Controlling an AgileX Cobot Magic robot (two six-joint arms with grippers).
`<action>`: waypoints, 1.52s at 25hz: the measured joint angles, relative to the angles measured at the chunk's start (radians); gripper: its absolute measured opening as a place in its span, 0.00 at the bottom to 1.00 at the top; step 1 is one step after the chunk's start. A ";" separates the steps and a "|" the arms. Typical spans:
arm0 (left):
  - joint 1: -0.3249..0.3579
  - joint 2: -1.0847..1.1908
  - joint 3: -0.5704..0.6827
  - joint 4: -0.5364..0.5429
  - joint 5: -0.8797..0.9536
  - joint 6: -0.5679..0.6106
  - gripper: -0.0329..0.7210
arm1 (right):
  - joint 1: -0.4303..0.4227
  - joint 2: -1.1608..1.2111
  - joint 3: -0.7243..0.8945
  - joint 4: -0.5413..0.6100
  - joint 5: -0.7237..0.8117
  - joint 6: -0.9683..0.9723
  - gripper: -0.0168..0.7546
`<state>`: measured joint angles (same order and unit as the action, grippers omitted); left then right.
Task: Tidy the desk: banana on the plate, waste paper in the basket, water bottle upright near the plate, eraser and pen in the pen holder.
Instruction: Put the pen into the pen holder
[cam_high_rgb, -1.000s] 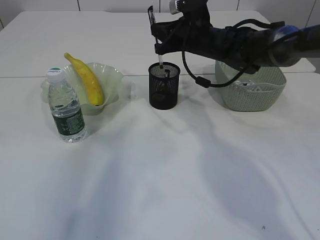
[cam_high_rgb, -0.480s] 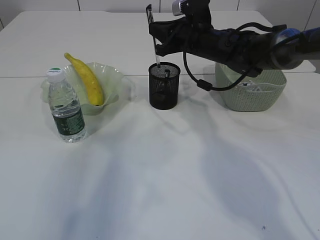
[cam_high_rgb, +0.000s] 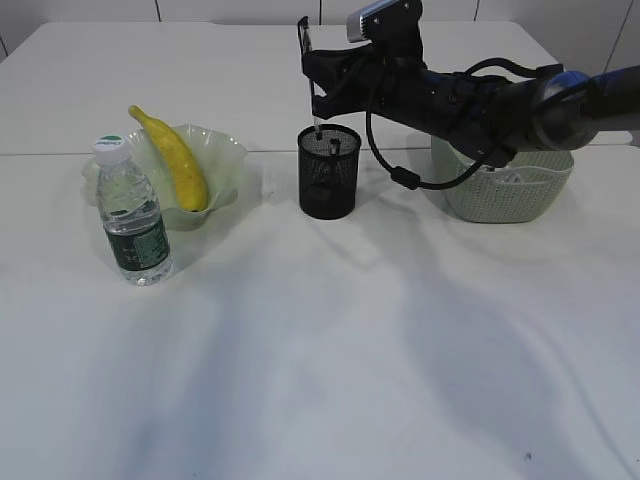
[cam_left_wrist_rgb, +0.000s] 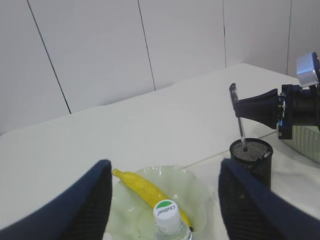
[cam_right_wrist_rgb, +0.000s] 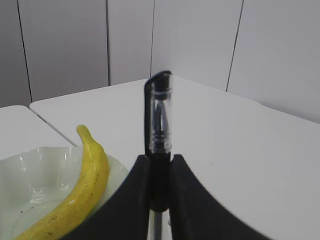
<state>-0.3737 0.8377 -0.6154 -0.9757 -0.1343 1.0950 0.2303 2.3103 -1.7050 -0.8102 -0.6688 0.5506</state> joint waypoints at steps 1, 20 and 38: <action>0.000 0.002 0.000 0.000 0.000 0.000 0.67 | 0.000 0.000 0.000 0.004 0.000 -0.005 0.10; 0.000 0.009 0.000 -0.008 0.002 0.000 0.67 | 0.000 0.067 -0.002 0.156 0.036 -0.104 0.10; 0.000 0.009 0.000 -0.008 0.002 0.000 0.67 | 0.000 0.069 -0.004 0.237 0.034 -0.192 0.15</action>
<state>-0.3737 0.8470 -0.6154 -0.9841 -0.1325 1.0950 0.2303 2.3795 -1.7086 -0.5737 -0.6351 0.3587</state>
